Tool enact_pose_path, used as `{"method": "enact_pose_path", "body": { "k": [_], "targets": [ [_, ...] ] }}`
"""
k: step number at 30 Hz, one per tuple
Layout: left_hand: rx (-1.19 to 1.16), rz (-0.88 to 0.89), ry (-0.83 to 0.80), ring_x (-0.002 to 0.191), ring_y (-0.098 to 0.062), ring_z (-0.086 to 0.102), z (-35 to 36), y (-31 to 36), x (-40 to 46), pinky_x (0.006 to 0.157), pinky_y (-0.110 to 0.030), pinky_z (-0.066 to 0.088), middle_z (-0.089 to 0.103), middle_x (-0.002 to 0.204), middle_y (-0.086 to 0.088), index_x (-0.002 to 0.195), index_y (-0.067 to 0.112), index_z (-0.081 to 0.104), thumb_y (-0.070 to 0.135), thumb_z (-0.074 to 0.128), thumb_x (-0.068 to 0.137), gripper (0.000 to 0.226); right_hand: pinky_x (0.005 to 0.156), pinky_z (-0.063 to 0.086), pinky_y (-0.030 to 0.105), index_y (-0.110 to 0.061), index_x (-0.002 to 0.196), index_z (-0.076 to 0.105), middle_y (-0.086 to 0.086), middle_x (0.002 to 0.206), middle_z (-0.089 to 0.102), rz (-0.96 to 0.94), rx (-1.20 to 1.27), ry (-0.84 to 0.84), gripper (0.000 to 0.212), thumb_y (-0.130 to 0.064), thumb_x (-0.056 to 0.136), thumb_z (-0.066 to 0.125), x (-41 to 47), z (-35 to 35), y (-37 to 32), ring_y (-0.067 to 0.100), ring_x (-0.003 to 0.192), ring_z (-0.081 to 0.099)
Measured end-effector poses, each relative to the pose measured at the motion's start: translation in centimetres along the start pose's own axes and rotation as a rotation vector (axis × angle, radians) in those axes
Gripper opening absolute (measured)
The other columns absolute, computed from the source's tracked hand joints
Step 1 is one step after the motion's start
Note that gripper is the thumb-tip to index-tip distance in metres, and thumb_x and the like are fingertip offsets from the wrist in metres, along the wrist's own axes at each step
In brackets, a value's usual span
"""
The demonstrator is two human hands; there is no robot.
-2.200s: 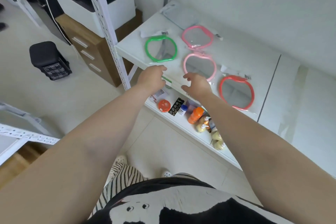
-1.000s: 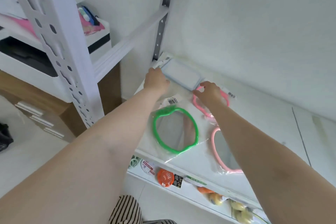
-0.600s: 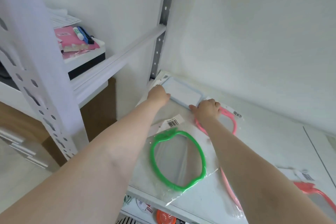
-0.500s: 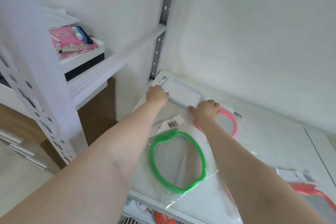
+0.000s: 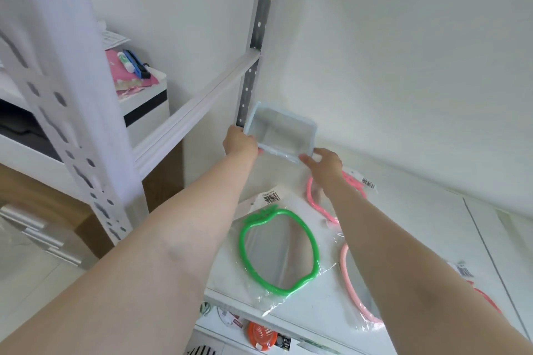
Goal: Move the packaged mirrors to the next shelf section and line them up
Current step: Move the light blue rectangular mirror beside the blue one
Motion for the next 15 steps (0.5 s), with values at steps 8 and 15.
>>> {"method": "enact_pose_path", "body": {
  "k": [8, 15],
  "targets": [
    [-0.046, -0.138, -0.267, 0.072, -0.032, 0.063, -0.3, 5.1, -8.1, 0.078, -0.045, 0.057, 0.058, 0.095, -0.018, 0.090, -0.001, 0.055, -0.018, 0.044, 0.087, 0.020, 0.042, 0.043, 0.015, -0.013, 0.066, 0.055, 0.009, 0.066, 0.054, 0.246, 0.662, 0.085, 0.024, -0.014, 0.089, 0.064, -5.3, -9.7, -0.4, 0.014, 0.048, 0.050],
    [-0.056, -0.195, -0.389, 0.059, -0.013, 0.071, -0.3, 3.8, -12.9, 0.086, -0.034, 0.056, 0.071, 0.103, -0.017, 0.119, -0.005, 0.052, 0.008, 0.067, 0.086, 0.038, 0.044, 0.052, 0.016, -0.008, 0.068, 0.060, 0.007, 0.068, 0.057, 0.470, 0.881, 0.163, 0.019, -0.004, 0.084, 0.068, -13.4, -11.7, 2.5, 0.014, 0.055, 0.055]
  ]
}}
Point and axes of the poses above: each hand's wrist, its own x-axis towards the middle knuckle, its own z-axis out of the palm, y = z × x, the point moved 3 cm from there along x, towards the middle knuckle
